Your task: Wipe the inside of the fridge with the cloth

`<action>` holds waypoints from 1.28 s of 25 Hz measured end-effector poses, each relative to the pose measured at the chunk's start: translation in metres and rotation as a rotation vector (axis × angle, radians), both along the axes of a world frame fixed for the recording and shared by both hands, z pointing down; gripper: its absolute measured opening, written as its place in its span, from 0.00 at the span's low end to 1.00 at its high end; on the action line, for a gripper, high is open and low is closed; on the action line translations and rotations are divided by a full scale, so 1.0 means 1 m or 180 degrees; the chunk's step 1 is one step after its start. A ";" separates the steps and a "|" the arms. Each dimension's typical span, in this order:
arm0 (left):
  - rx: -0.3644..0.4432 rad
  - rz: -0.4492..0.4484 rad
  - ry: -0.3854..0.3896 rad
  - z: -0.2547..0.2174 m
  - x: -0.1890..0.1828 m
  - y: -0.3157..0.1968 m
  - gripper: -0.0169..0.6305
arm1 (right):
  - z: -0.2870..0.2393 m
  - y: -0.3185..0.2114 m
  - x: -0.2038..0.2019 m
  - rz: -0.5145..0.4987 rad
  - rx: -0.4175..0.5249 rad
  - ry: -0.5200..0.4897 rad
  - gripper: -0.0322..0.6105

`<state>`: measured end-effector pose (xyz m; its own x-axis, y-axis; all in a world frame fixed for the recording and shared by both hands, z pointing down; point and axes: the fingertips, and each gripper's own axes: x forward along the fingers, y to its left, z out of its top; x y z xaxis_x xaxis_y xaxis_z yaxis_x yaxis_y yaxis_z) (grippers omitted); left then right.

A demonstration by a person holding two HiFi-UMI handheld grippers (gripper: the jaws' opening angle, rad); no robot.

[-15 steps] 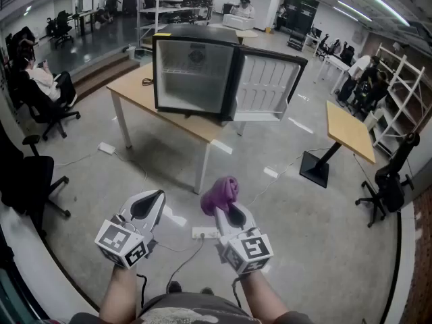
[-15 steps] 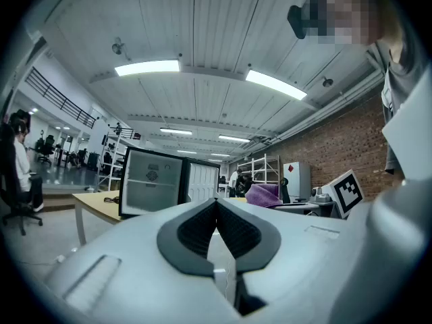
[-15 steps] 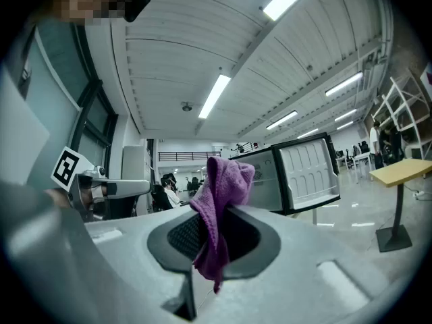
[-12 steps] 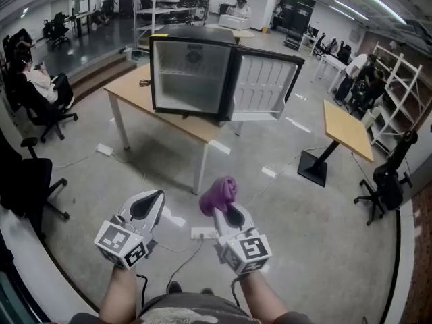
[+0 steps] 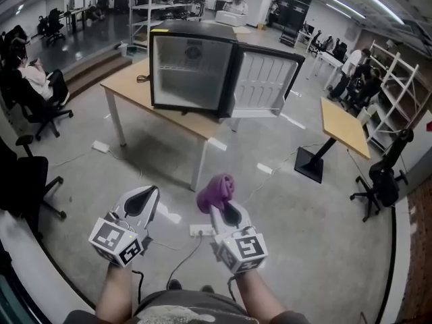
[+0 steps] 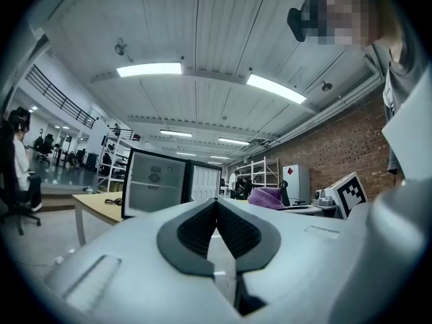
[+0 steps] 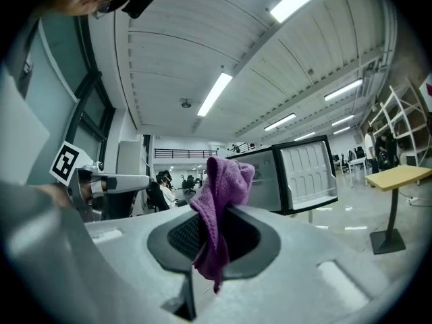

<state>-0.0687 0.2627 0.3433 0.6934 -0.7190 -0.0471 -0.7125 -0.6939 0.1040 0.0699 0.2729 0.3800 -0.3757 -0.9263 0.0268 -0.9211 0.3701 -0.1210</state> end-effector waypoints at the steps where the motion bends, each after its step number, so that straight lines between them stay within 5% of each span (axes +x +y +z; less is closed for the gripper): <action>1: -0.0011 0.0000 -0.0002 0.002 -0.004 -0.001 0.05 | 0.000 -0.001 -0.002 0.0026 0.0002 -0.0021 0.11; 5: -0.0015 -0.0008 -0.0001 0.006 -0.021 -0.009 0.05 | 0.007 -0.006 -0.003 0.0112 0.0161 -0.0246 0.11; 14: 0.0041 -0.0101 0.0008 0.002 -0.037 -0.058 0.05 | 0.011 -0.044 0.001 0.0292 0.0089 -0.0094 0.11; 32: 0.0080 -0.0345 -0.0122 -0.006 -0.016 -0.185 0.05 | 0.012 -0.201 0.005 -0.0218 0.0093 -0.0235 0.11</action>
